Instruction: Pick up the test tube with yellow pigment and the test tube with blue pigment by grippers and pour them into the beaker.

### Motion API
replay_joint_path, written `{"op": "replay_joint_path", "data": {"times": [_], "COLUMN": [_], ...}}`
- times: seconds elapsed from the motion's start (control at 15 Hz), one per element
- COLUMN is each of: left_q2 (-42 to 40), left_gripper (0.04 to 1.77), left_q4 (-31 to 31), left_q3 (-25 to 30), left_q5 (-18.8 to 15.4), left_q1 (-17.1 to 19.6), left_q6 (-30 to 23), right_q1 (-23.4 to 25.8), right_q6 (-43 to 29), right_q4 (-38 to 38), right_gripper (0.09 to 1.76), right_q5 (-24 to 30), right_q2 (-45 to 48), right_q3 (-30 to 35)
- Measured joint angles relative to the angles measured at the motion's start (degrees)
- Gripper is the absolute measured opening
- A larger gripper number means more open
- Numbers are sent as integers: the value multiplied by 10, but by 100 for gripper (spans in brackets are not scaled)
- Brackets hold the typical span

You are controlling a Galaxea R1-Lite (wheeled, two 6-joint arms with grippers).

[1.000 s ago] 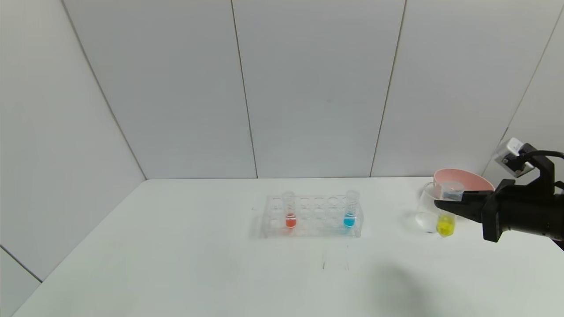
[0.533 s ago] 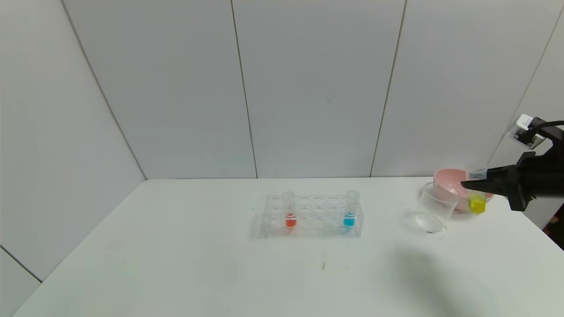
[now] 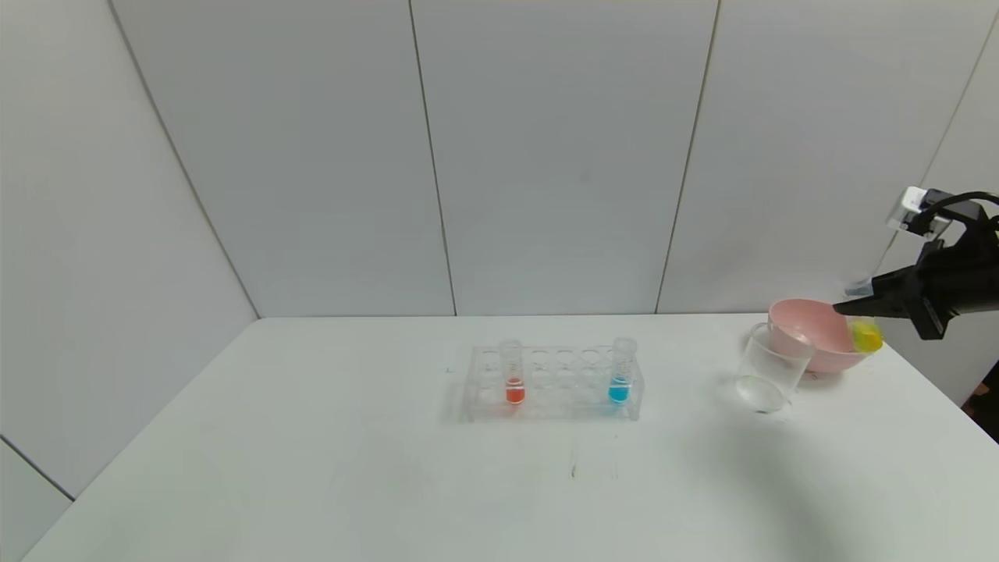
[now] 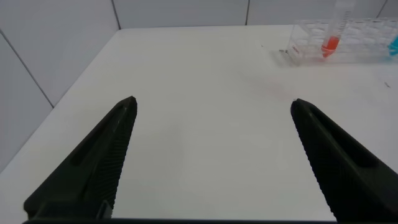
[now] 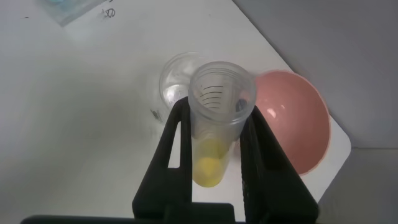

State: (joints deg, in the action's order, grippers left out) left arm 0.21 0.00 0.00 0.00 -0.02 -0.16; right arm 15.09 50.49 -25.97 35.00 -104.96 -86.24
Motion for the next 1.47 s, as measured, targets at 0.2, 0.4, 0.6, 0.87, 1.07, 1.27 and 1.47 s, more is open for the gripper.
{"op": "replay_joint_path", "data": {"times": [0.2, 0.4, 0.6, 0.87, 1.07, 1.27, 1.47], "left_q2": [0, 0, 0, 0, 0, 0, 0], "left_gripper": [176, 176, 176, 176, 176, 176, 176], "left_q4": [0, 0, 0, 0, 0, 0, 0], "left_q3": [0, 0, 0, 0, 0, 0, 0], "left_q5": [0, 0, 0, 0, 0, 0, 0], "left_q1": [0, 0, 0, 0, 0, 0, 0], "left_q6": [0, 0, 0, 0, 0, 0, 0], "right_q1": [8, 12, 15, 10, -3, -20, -39], "right_q6": [40, 84, 111, 129, 144, 158, 163], "right_q4": [-72, -142, -209, -207, -204, -212, -236], "right_gripper": [51, 51, 51, 51, 51, 51, 51], "right_q5": [-4, -35, -66, -92, -137, -197, -210], "right_q2": [-38, -81, -122, -152, -158, -158, -157], "right_q3": [-86, -172, -253, -281, -283, -284, -284]}}
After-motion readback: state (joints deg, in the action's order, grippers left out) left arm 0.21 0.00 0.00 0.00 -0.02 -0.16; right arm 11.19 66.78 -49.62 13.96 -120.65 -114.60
